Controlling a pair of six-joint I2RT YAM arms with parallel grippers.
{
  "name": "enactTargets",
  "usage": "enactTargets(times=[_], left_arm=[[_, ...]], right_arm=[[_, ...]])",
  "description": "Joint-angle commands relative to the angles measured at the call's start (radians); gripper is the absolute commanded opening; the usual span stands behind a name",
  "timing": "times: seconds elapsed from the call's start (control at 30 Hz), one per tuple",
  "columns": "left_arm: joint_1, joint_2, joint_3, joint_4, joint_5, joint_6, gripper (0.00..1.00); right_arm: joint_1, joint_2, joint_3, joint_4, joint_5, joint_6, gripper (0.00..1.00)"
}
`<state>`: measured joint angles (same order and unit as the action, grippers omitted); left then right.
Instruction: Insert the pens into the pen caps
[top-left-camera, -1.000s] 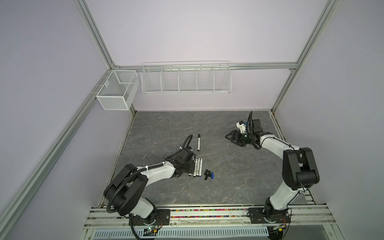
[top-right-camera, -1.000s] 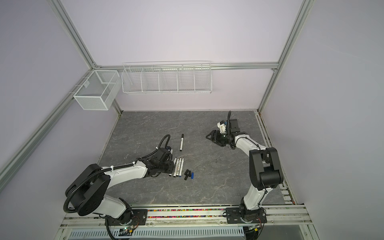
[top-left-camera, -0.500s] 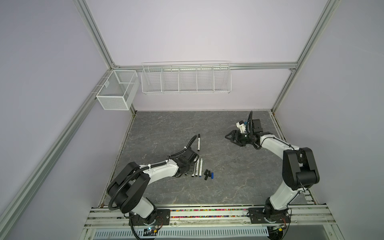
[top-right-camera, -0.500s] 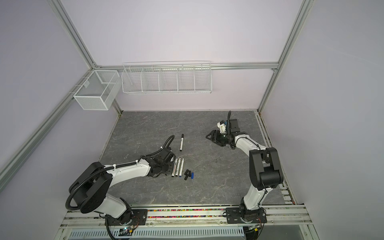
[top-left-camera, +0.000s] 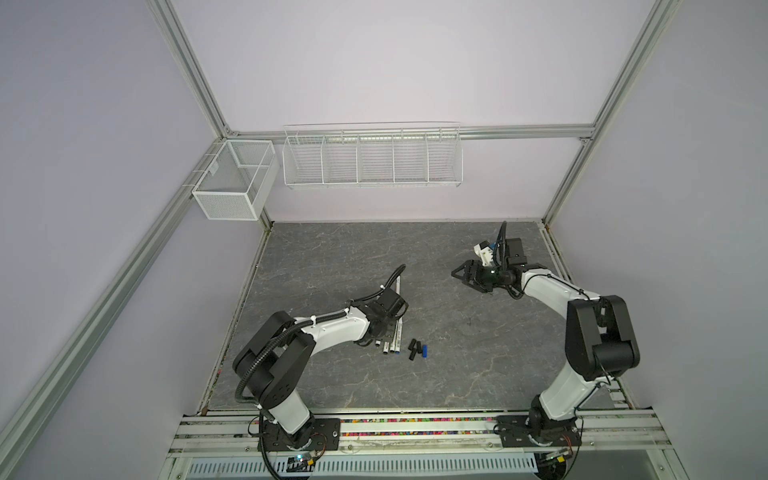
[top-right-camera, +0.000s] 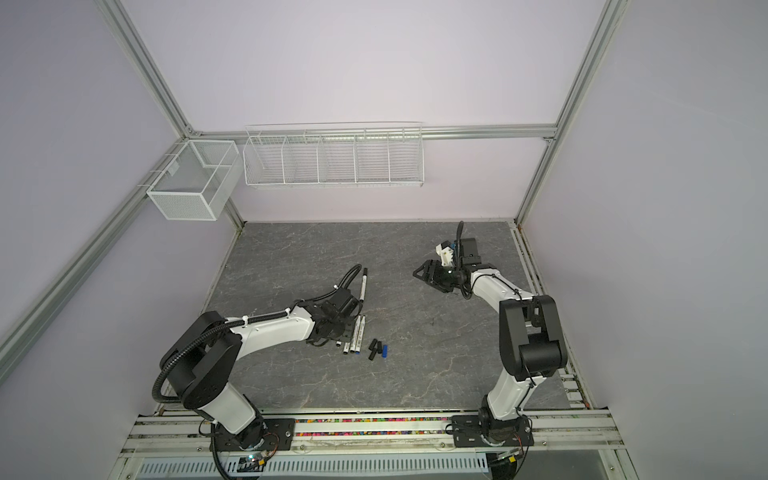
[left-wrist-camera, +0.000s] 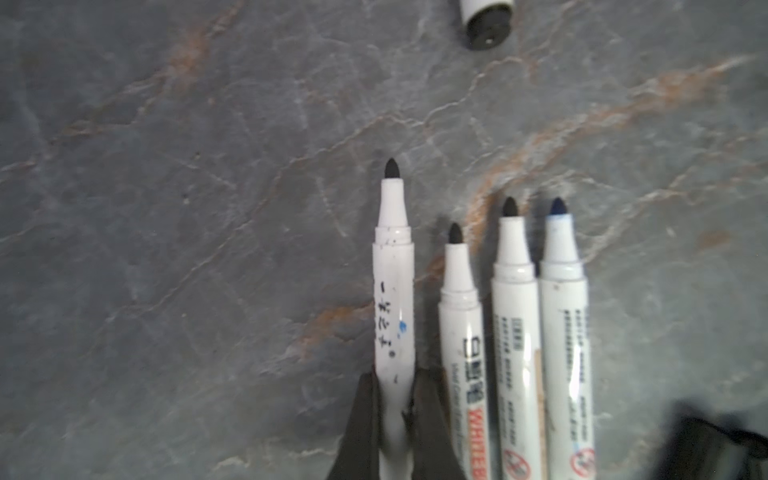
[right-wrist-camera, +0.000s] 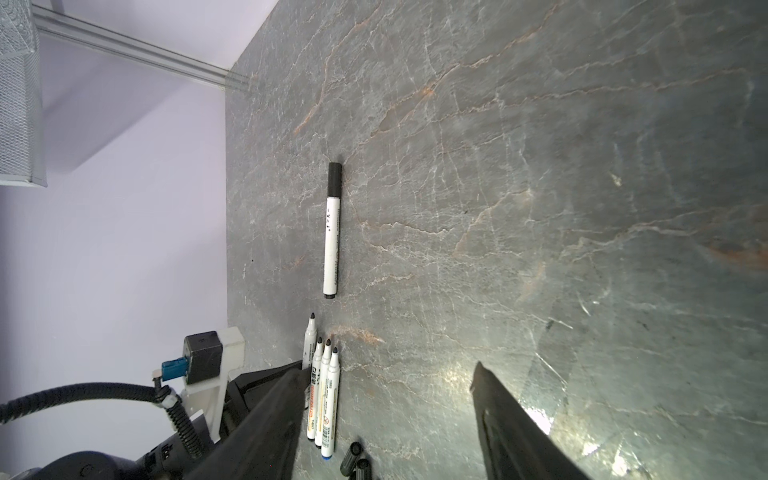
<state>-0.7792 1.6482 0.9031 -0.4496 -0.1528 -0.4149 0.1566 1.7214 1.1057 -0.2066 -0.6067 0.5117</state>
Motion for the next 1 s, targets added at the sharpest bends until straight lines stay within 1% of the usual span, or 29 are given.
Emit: enactTargets(times=[0.0, 0.1, 0.17, 0.27, 0.3, 0.33, 0.43, 0.5, 0.57, 0.97], left_arm=[[0.047, -0.061, 0.050, 0.098, 0.175, 0.082, 0.00], [0.067, -0.075, 0.086, 0.238, 0.281, 0.098, 0.00], [0.067, -0.052, 0.124, 0.293, 0.338, 0.118, 0.00], [0.067, 0.010, 0.184, 0.351, 0.439, 0.123, 0.00], [0.067, 0.030, 0.198, 0.376, 0.467, 0.125, 0.00], [0.067, 0.048, 0.213, 0.393, 0.484, 0.122, 0.00], [0.066, 0.075, 0.237, 0.456, 0.505, 0.098, 0.00], [0.062, 0.088, 0.248, 0.479, 0.514, 0.089, 0.00], [0.054, 0.098, 0.265, 0.461, 0.516, 0.101, 0.00], [0.029, 0.086, 0.265, 0.462, 0.515, 0.134, 0.00]], right_arm=[[-0.005, -0.060, -0.016, 0.011, -0.009, -0.032, 0.67], [0.002, -0.066, -0.021, 0.052, -0.055, -0.018, 0.67], [0.017, -0.068, -0.019, 0.081, -0.084, -0.009, 0.66], [0.042, -0.074, -0.009, 0.102, -0.089, -0.010, 0.64], [0.084, -0.075, -0.003, 0.106, -0.093, -0.019, 0.63], [0.100, -0.074, 0.011, 0.097, -0.095, -0.035, 0.63], [0.141, -0.062, 0.064, 0.047, -0.085, -0.088, 0.62], [0.154, -0.056, 0.077, 0.048, -0.073, -0.093, 0.62], [0.156, -0.050, 0.081, 0.055, -0.054, -0.086, 0.59], [0.161, -0.004, 0.093, 0.067, -0.044, -0.056, 0.37]])
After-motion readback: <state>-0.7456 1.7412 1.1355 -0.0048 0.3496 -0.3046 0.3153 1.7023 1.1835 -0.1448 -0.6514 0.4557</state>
